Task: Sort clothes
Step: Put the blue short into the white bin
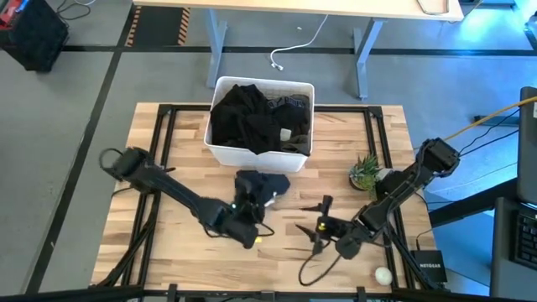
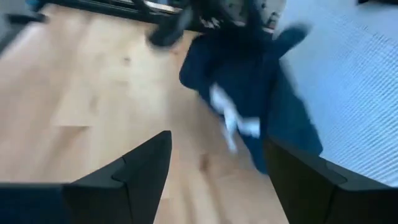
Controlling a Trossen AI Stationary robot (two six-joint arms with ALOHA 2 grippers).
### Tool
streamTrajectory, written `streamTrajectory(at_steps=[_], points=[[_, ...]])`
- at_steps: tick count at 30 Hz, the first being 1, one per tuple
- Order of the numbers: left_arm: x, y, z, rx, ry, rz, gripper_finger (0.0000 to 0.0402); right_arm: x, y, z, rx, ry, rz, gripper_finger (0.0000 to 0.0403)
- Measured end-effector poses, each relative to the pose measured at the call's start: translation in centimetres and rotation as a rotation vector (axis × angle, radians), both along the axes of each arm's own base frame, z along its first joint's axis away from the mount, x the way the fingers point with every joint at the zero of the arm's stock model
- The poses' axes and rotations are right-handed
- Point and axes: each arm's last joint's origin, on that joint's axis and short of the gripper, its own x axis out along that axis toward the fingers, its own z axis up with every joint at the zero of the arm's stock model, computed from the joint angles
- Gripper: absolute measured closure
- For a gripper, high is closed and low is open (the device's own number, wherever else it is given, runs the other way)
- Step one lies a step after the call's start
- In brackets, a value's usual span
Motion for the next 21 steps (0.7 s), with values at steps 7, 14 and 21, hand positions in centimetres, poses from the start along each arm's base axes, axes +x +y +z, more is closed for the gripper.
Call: streamTrajectory(at_steps=[7,14,21], points=[[-1.9,4.2,11.2,0.024,-0.241,0.022,0.0397,2.1,-3.0,0.0,-0.111,0.036,-0.092,0.0134],[-5.1,10.9,19.3,0.042,-0.452,-0.001,0.0397,3.3,-5.2,0.0,-0.106,0.061,-0.145,0.0134],[-5.9,19.2,19.7,-0.046,-0.505,0.006,0.0398,3.7,-5.9,-0.1,-0.102,0.065,-0.167,0.0134]])
